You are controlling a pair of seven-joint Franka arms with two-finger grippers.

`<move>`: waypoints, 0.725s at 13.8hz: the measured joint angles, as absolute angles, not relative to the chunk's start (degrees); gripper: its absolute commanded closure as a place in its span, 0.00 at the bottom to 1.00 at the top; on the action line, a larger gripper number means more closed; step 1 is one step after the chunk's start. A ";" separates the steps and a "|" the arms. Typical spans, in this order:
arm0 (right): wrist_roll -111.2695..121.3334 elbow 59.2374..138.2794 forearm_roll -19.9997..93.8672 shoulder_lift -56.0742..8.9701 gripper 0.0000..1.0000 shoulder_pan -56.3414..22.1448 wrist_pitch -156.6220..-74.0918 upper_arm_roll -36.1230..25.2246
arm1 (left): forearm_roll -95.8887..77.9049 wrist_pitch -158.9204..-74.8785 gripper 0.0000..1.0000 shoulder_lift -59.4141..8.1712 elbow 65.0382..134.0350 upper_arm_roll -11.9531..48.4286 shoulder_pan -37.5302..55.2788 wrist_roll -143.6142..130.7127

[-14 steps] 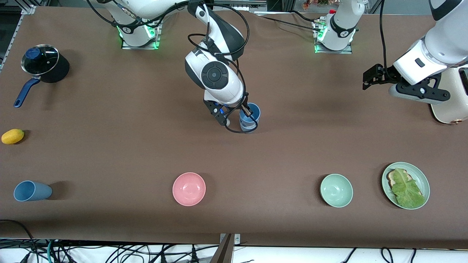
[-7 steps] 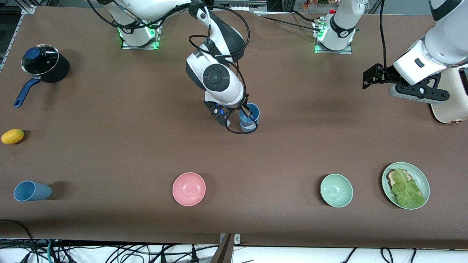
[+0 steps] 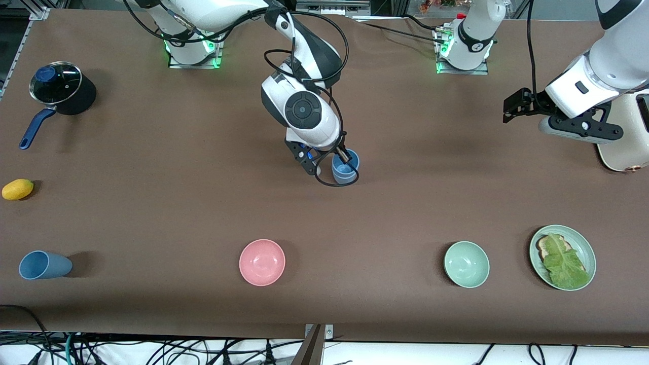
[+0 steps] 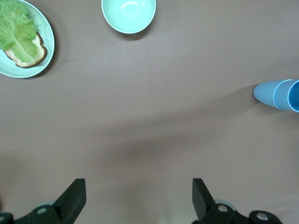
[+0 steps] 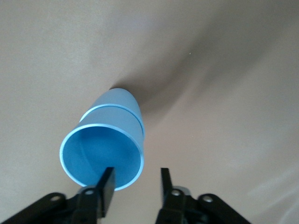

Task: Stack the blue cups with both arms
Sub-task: 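Press the stacked cups down and open the right gripper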

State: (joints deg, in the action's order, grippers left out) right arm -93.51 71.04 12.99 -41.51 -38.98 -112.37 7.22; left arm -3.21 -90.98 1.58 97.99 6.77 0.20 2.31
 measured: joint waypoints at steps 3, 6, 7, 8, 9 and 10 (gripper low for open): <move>-93.49 70.39 12.99 -41.11 0.00 -38.50 -112.38 6.47 | -3.21 -90.95 0.00 1.58 97.99 6.77 0.17 2.31; -89.85 69.72 12.99 -38.92 0.00 -34.56 -110.57 6.15 | -3.21 -90.90 0.00 1.57 97.99 6.74 0.13 2.31; -86.88 69.69 12.99 -37.82 0.00 -32.76 -108.15 6.13 | -3.21 -90.89 0.00 1.57 97.99 6.73 0.11 2.31; -83.19 69.70 12.99 -36.79 0.00 -31.07 -105.39 6.09 | -3.21 -90.88 0.00 1.57 97.99 6.71 0.06 2.31; -79.36 69.70 12.99 -35.87 0.00 -29.79 -102.43 5.77 | -3.21 -90.87 0.00 1.57 97.99 6.70 0.00 2.31; -75.92 69.71 12.99 -35.09 0.00 -29.08 -99.78 4.70 | -3.21 -90.86 0.00 1.57 97.99 6.68 -0.02 2.31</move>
State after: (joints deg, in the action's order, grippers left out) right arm -75.92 69.71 12.99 -35.09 -29.08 -99.78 4.70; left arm -3.21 -90.86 1.57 97.99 6.68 -0.02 2.31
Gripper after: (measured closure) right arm 0.000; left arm 0.000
